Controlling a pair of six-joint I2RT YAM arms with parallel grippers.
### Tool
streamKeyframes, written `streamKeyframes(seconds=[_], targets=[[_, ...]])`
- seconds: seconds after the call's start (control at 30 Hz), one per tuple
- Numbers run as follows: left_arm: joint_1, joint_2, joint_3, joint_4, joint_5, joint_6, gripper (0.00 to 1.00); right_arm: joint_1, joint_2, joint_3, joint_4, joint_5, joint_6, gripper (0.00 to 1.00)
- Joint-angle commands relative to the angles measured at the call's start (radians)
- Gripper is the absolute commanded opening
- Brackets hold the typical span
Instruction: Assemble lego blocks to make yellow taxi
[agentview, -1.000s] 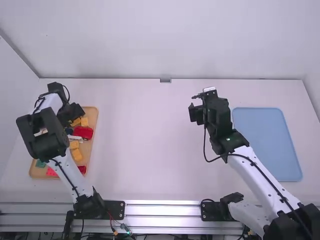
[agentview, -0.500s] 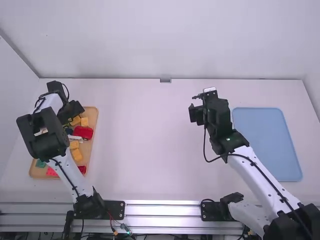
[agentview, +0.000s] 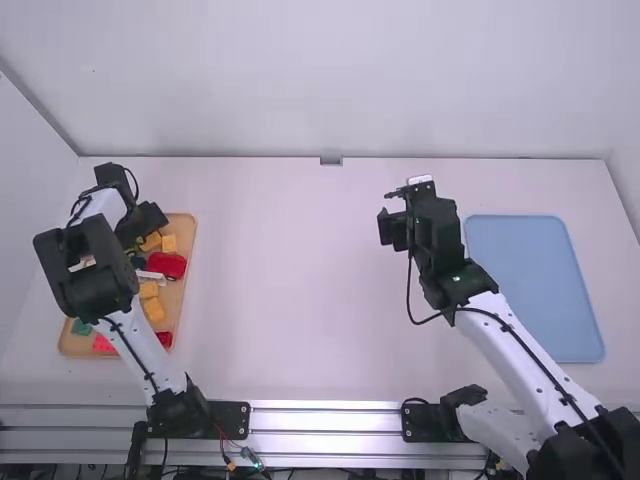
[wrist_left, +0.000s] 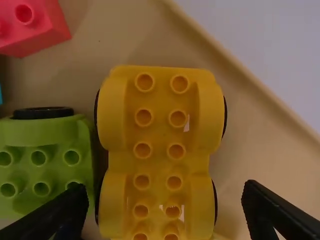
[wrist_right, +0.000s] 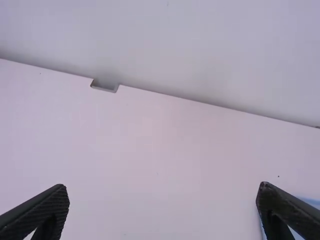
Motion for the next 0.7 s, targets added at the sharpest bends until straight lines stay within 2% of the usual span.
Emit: streamKeyframes(seconds=[0.0, 0.5, 0.57, 0.67], targets=[[-0.002, 0.024, -0.011, -0.004, 0.010, 0.005, 0.82, 0.003, 0.007, 0.041, 0.000, 0.006, 0.006, 0.99], [0.000, 0.081, -0.012, 0.014, 0.010, -0.011, 0.80, 0.003, 0.007, 0.041, 0.003, 0.006, 0.006, 0.99], [-0.004, 0.081, -0.012, 0.011, 0.011, -0.011, 0.68, 0.003, 0.007, 0.041, 0.003, 0.006, 0.006, 0.99], [-0.004, 0.081, -0.012, 0.005, 0.010, -0.011, 0.56, 0.003, 0.007, 0.041, 0.003, 0.006, 0.005, 0.99]])
